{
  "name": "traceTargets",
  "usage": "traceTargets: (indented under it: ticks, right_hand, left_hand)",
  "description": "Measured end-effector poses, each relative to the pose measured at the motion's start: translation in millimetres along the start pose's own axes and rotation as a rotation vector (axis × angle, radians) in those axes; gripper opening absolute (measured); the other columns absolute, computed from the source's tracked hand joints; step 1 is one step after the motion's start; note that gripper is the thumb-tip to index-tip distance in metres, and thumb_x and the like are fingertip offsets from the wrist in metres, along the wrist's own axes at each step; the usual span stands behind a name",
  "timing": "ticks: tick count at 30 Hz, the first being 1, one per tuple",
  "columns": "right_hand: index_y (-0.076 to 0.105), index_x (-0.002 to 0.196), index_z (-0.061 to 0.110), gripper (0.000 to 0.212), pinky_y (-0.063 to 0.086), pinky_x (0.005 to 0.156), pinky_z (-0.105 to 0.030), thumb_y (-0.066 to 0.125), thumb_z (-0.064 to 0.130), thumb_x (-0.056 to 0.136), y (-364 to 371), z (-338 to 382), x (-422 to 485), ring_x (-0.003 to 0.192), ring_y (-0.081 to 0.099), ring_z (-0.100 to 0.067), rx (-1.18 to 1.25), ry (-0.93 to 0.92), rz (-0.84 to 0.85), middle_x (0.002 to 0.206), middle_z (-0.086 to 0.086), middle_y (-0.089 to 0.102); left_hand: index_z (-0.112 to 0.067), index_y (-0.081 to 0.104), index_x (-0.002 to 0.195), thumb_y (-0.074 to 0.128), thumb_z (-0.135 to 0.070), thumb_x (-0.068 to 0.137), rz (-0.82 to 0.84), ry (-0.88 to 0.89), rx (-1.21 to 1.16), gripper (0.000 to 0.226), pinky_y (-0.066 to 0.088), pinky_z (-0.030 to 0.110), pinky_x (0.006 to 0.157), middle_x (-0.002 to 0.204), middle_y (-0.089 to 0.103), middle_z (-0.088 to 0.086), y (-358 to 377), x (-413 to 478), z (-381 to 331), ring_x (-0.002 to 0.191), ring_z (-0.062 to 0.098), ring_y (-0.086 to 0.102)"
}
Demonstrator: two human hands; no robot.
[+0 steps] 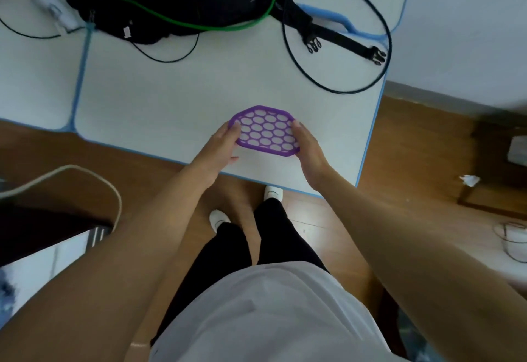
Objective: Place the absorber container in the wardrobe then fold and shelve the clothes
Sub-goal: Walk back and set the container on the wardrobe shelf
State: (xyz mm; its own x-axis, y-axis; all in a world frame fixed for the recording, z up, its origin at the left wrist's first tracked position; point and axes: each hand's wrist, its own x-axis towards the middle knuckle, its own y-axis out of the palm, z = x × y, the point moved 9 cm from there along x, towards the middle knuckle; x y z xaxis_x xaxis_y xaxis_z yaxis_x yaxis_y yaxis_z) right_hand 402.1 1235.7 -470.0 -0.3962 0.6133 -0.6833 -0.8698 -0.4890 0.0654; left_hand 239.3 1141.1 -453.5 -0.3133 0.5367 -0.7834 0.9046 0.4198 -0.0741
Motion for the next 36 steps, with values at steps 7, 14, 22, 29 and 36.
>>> traceTargets:
  ticks: [7, 14, 22, 29, 36]
  right_hand:
    - [0.065, 0.122, 0.02, 0.035, 0.056, 0.095, -0.039, 0.048, 0.043, 0.102, -1.1, 4.2, 1.5, 0.111, 0.067, -0.025, 0.101, -0.047, -0.105, 0.118, -0.006, 0.071]
    - [0.068, 0.114, 0.022, 0.032, 0.059, 0.083, -0.032, 0.048, 0.044, 0.102, 77.2, 64.1, -24.0, 0.101, 0.07, -0.022, -0.057, -0.151, 0.046, 0.109, -0.004, 0.075]
    - [0.065, 0.11, 0.026, 0.029, 0.059, 0.067, -0.025, 0.047, 0.047, 0.1, 309.0, 82.7, -132.1, 0.086, 0.075, -0.012, -0.161, -0.236, 0.421, 0.095, 0.007, 0.078]
    - [0.064, 0.118, 0.024, 0.043, 0.064, 0.075, -0.043, 0.044, 0.057, 0.099, 530.3, 38.5, -295.0, 0.095, 0.075, -0.025, -0.282, -0.266, 0.789, 0.105, 0.0, 0.078]
    - [0.057, 0.134, 0.019, 0.061, 0.053, 0.096, -0.059, 0.036, 0.063, 0.097, 689.1, -30.9, -447.9, 0.108, 0.07, -0.03, -0.436, -0.276, 1.062, 0.121, -0.007, 0.072]
  left_hand:
    - [-0.031, 0.041, 0.136, 0.035, -0.042, 0.107, -0.014, 0.035, -0.225, 0.031, 0.037, 0.038, 0.106, 0.136, 0.053, -0.006, 13.5, 2.6, 4.8, 0.126, 0.013, 0.05]
    - [-0.035, 0.045, 0.13, 0.035, -0.049, 0.105, -0.231, 0.263, -0.33, 0.03, 0.04, 0.035, 0.108, 0.136, 0.053, -0.002, -59.2, -53.4, -1.0, 0.124, 0.014, 0.051]
    - [-0.045, 0.058, 0.113, 0.054, -0.057, 0.088, -0.498, 0.552, -0.633, 0.029, 0.057, 0.021, 0.079, 0.1, 0.072, -0.028, -254.4, -216.3, 31.3, 0.097, -0.004, 0.069]
    - [-0.039, 0.057, 0.125, 0.045, -0.061, 0.093, -0.814, 0.709, -0.668, 0.041, 0.055, 0.04, 0.089, 0.118, 0.072, -0.013, -421.2, -410.5, 134.4, 0.107, 0.009, 0.07]
    - [-0.037, 0.06, 0.121, 0.044, -0.059, 0.093, -1.105, 0.735, -0.769, 0.039, 0.057, 0.042, 0.083, 0.113, 0.074, -0.013, -524.1, -572.0, 255.9, 0.101, 0.004, 0.07]
